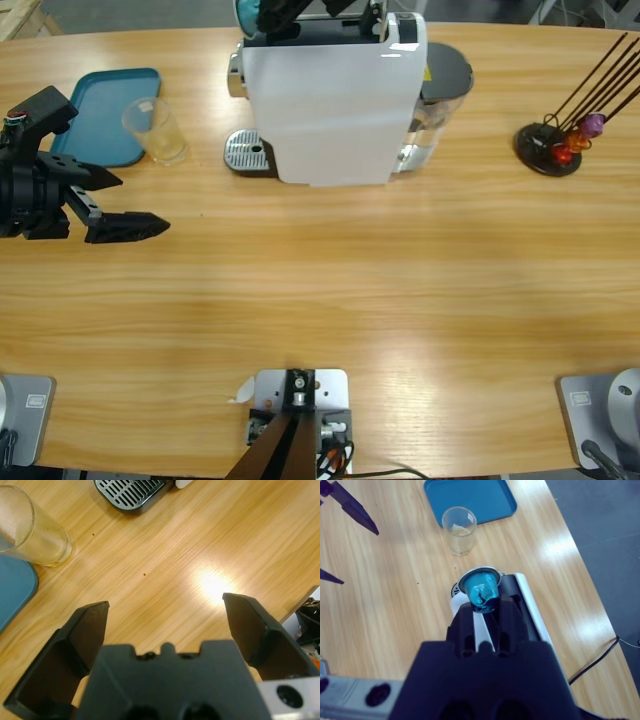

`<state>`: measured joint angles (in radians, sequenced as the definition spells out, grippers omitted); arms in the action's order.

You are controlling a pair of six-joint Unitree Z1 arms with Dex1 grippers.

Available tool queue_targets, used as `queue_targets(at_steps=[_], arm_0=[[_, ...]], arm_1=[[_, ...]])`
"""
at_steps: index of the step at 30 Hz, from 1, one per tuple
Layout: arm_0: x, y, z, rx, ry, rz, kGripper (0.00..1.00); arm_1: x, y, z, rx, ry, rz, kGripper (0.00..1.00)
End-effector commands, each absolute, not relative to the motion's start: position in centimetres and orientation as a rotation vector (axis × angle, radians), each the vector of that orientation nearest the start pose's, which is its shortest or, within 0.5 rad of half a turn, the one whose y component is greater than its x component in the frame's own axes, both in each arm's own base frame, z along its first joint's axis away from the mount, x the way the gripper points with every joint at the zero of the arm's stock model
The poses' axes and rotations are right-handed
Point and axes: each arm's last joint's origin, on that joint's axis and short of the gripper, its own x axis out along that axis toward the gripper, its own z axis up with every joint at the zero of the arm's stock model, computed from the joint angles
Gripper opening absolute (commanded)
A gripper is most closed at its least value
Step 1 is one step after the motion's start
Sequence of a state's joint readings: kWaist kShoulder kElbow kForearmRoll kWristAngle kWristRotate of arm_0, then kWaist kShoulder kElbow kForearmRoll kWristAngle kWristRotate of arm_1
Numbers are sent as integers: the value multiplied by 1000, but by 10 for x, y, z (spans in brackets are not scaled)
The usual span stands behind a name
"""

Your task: Pour coffee

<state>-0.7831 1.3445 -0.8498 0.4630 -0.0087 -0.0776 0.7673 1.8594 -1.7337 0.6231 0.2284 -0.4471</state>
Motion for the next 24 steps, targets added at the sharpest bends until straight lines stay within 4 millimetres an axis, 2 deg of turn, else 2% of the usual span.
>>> queue_targets(at_steps=[1, 24], arm_0=[[149, -151, 279, 312, 988, -690, 996], [149, -152, 280, 312, 987, -691, 991]], arm_1=[[305, 294, 369, -629, 573, 1057, 0], [306, 291, 345, -641, 662, 1014, 0]])
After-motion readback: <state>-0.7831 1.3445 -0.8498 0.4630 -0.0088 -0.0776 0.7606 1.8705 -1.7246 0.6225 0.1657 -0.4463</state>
